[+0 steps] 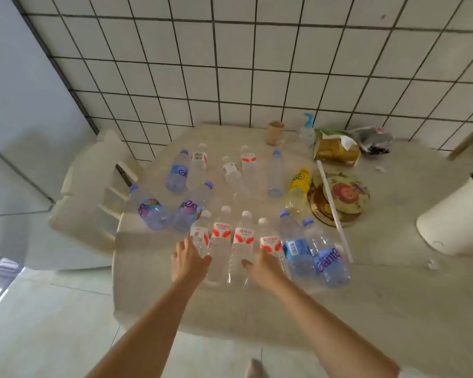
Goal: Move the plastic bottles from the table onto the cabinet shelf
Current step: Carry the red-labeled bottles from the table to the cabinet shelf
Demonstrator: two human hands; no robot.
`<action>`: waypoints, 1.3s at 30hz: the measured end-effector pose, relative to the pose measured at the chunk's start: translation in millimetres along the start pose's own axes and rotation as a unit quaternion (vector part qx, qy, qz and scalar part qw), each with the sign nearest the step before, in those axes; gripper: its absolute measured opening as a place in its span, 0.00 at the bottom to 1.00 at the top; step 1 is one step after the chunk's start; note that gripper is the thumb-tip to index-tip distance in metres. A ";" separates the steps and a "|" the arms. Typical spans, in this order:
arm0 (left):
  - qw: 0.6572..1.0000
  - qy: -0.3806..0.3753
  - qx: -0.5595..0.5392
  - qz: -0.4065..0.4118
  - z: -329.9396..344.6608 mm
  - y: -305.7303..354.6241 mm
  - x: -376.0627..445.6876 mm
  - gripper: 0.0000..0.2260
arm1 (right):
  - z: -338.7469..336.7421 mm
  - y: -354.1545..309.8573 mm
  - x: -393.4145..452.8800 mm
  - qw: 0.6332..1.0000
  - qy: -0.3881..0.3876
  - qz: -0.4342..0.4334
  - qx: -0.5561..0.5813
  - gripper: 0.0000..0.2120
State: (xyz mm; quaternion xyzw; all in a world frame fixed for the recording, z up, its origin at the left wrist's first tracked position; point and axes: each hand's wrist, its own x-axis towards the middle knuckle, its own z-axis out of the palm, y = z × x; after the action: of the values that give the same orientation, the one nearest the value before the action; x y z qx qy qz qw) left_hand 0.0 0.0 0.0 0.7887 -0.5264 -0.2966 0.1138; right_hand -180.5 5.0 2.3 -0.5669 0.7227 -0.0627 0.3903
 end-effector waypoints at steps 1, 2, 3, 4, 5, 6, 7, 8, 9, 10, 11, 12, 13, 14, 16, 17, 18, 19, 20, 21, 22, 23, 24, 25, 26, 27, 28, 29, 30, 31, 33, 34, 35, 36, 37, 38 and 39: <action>0.999 0.000 -0.025 -0.022 1.3 -2.7 7.6 0.33 | 3.4 0.0 10.4 1.000 -0.013 0.014 0.007 0.30; 0.998 0.002 -0.045 -0.042 1.5 -4.4 12.6 0.33 | 4.9 -1.1 16.5 0.999 -0.022 0.024 0.018 0.31; 0.997 -0.005 -0.054 -0.055 2.8 -7.3 16.8 0.33 | 6.9 -2.0 22.7 0.998 -0.035 0.036 0.034 0.30; 0.996 -0.019 -0.053 -0.067 3.4 -10.2 21.7 0.33 | 8.2 -4.3 28.0 0.997 -0.046 0.045 0.050 0.30; 0.995 -0.028 -0.054 -0.074 5.1 -12.5 26.3 0.32 | 11.6 -6.2 34.3 0.995 -0.052 0.059 0.063 0.30; 0.994 -0.037 -0.057 -0.080 6.2 -14.2 30.0 0.30 | 13.6 -10.4 36.6 0.993 -0.053 0.071 0.076 0.31; 0.994 -0.046 -0.062 -0.084 6.7 -15.3 34.6 0.28 | 18.1 -13.2 41.8 0.991 -0.051 0.084 0.088 0.33; 0.992 -0.053 -0.069 -0.088 7.6 -16.4 39.7 0.26 | 21.1 -17.5 44.3 0.990 -0.043 0.094 0.093 0.37; 0.991 -0.062 -0.071 -0.094 8.3 -18.2 44.4 0.27 | 25.6 -19.6 47.5 0.990 -0.039 0.105 0.090 0.40; 0.990 -0.071 -0.071 -0.097 9.4 -20.0 50.5 0.28 | 28.6 -22.7 49.2 0.990 -0.026 0.113 0.086 0.41; 0.990 -0.081 -0.070 -0.097 10.2 -21.0 55.9 0.31 | 31.9 -24.4 52.0 0.988 -0.013 0.125 0.088 0.41; 0.989 -0.091 -0.070 -0.095 10.8 -21.4 60.4 0.33 | 34.3 -26.4 54.0 0.986 0.001 0.134 0.096 0.41; 0.988 -0.099 -0.071 -0.093 10.1 -20.4 63.6 0.35 | 36.8 -27.2 57.1 0.983 0.010 0.146 0.109 0.40; 0.988 -0.106 -0.073 -0.090 9.1 -19.9 66.6 0.35 | 38.1 -29.0 58.5 0.980 0.019 0.155 0.122 0.40; 0.987 -0.114 -0.070 -0.088 7.9 -20.0 71.6 0.34 | 38.9 -32.5 60.6 0.976 0.032 0.170 0.135 0.40; 0.987 -0.119 -0.066 -0.084 6.8 -20.8 74.0 0.34 | 39.8 -34.2 61.2 0.974 0.039 0.176 0.134 0.40; 0.987 -0.124 -0.064 -0.081 6.0 -22.4 77.1 0.33 | 40.3 -36.2 61.2 0.974 0.047 0.180 0.131 0.40; 0.987 -0.127 -0.066 -0.079 4.6 -23.0 77.9 0.32 | 40.9 -36.6 61.2 0.974 0.053 0.181 0.124 0.39; 0.986 -0.131 -0.070 -0.077 3.5 -24.9 80.1 0.32 | 41.7 -37.9 60.7 0.975 0.061 0.179 0.120 0.39; 0.985 -0.133 -0.074 -0.076 2.3 -26.8 82.4 0.32 | 44.0 -37.6 61.7 0.975 0.064 0.178 0.121 0.39; 0.985 -0.134 -0.082 -0.075 1.8 -29.2 84.3 0.31 | 45.6 -37.7 61.6 0.975 0.065 0.175 0.124 0.40; 0.984 -0.137 -0.089 -0.075 1.1 -31.3 86.5 0.31 | 46.6 -38.7 61.2 0.973 0.066 0.176 0.133 0.41; 0.983 -0.139 -0.098 -0.074 0.3 -33.3 88.0 0.31 | 45.4 -40.1 59.9 0.971 0.067 0.177 0.148 0.42; 0.981 -0.142 -0.107 -0.073 -1.3 -35.2 88.8 0.30 | 43.6 -41.4 58.5 0.967 0.067 0.182 0.163 0.42; 0.980 -0.147 -0.115 -0.071 -2.1 -38.0 90.3 0.28 | 42.0 -41.5 56.9 0.965 0.066 0.184 0.172 0.41; 0.978 -0.154 -0.118 -0.071 -3.5 -40.1 91.3 0.27 | 40.5 -41.4 56.1 0.967 0.063 0.180 0.170 0.39; 0.976 -0.164 -0.123 -0.072 -4.3 -43.3 93.4 0.26 | 38.5 -41.8 54.4 0.968 0.058 0.177 0.166 0.37; 0.973 -0.176 -0.131 -0.074 -6.1 -46.3 95.2 0.26 | 38.4 -40.3 53.4 0.969 0.056 0.173 0.165 0.36; 0.969 -0.182 -0.147 -0.078 -7.1 -49.3 97.6 0.26 | 37.5 -39.6 52.8 0.970 0.054 0.168 0.169 0.37; 0.963 -0.199 -0.161 -0.081 -9.2 -51.7 98.5 0.26 | 37.5 -39.5 49.3 0.968 0.056 0.165 0.179 0.38; 0.951 -0.227 -0.194 -0.085 -13.8 -56.8 99.0 0.28 | 36.9 -39.4 43.5 0.966 0.060 0.158 0.196 0.39; 0.943 -0.240 -0.215 -0.087 -17.6 -58.8 97.1 0.29 | 37.1 -37.8 41.0 0.965 0.060 0.156 0.204 0.40; 0.935 -0.254 -0.234 -0.086 -21.6 -60.0 94.1 0.28 | 36.3 -37.2 35.7 0.963 0.059 0.158 0.212 0.38; 0.928 -0.265 -0.250 -0.080 -25.2 -62.3 91.9 0.26 | 36.0 -35.9 30.7 0.962 0.060 0.156 0.216 0.35; 0.922 -0.278 -0.260 -0.074 -28.8 -63.8 89.6 0.23 | 34.1 -36.7 23.8 0.962 0.061 0.154 0.217 0.32; 0.915 -0.292 -0.270 -0.070 -33.1 -63.9 86.3 0.22 | 34.3 -35.7 16.8 0.962 0.070 0.150 0.218 0.29; 0.906 -0.309 -0.282 -0.063 -37.9 -61.4 82.7 0.22 | 34.2 -34.5 10.0 0.961 0.083 0.146 0.221 0.27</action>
State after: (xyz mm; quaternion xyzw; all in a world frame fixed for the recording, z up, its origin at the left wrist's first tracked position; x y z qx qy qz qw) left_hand 91.5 -53.5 -28.7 0.6246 -0.3785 -0.6677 0.1443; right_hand -132.8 -3.7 -7.8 -0.3483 0.7956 -0.2100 0.4490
